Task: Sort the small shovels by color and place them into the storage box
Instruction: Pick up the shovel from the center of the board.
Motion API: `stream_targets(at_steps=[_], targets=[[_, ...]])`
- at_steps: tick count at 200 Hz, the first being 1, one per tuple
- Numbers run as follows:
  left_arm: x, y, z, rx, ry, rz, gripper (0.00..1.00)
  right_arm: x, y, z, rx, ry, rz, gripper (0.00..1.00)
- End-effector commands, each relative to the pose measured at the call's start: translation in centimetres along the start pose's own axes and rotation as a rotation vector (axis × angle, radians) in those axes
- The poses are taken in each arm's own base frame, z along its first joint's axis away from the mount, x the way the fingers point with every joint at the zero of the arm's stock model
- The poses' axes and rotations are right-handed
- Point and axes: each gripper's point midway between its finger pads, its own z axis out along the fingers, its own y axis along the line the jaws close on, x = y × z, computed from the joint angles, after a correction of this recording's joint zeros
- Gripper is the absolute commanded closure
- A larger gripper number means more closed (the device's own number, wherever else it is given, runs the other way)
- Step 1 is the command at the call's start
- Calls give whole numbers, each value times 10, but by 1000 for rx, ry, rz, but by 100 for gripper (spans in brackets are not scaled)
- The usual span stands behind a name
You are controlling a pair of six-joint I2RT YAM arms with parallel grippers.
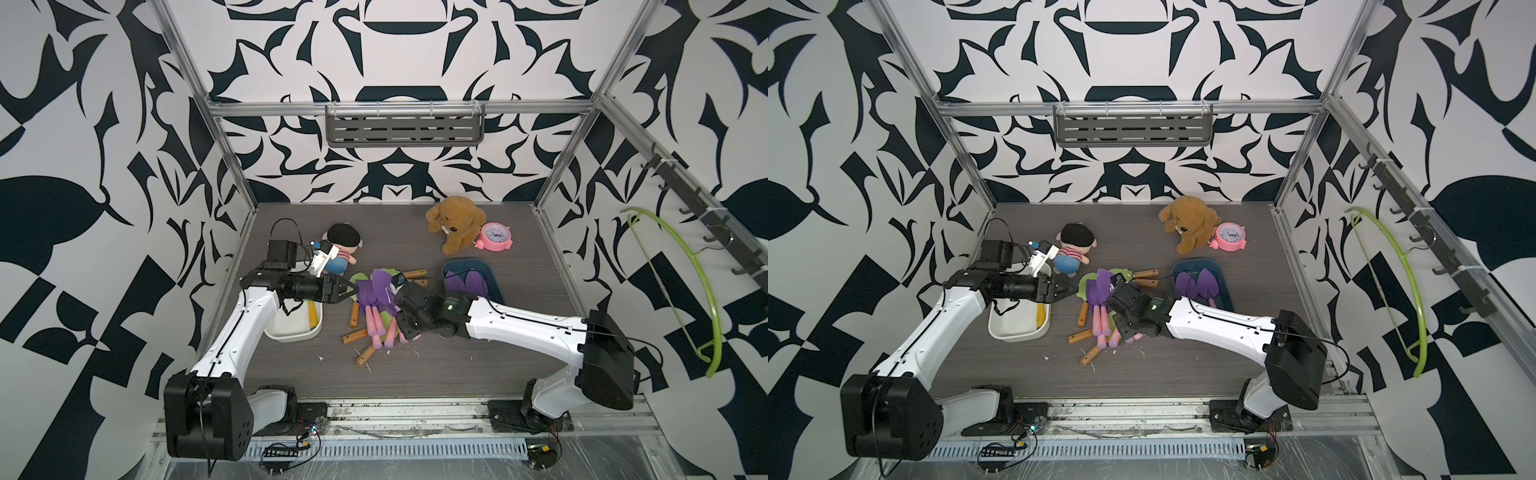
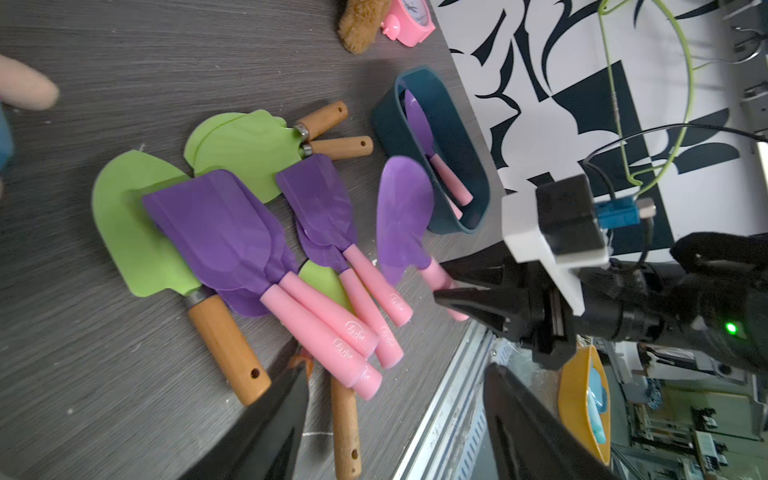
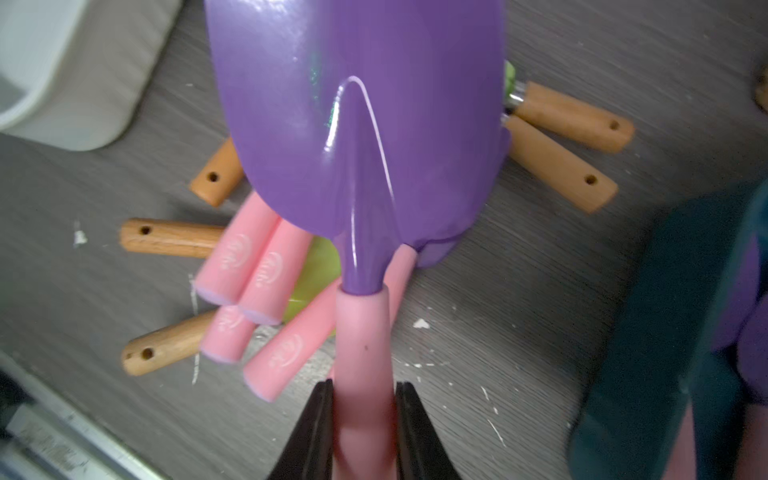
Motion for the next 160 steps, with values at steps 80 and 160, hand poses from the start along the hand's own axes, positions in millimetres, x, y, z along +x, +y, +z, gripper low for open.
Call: stream_targets(at_steps=[80, 160], targets=[[-8, -17, 0, 117, -19, -47, 76, -50, 67, -23, -186, -161, -168, 100], [-10, -8, -3, 35, -35, -118, 100, -58, 49, -26, -34, -106, -289, 73]])
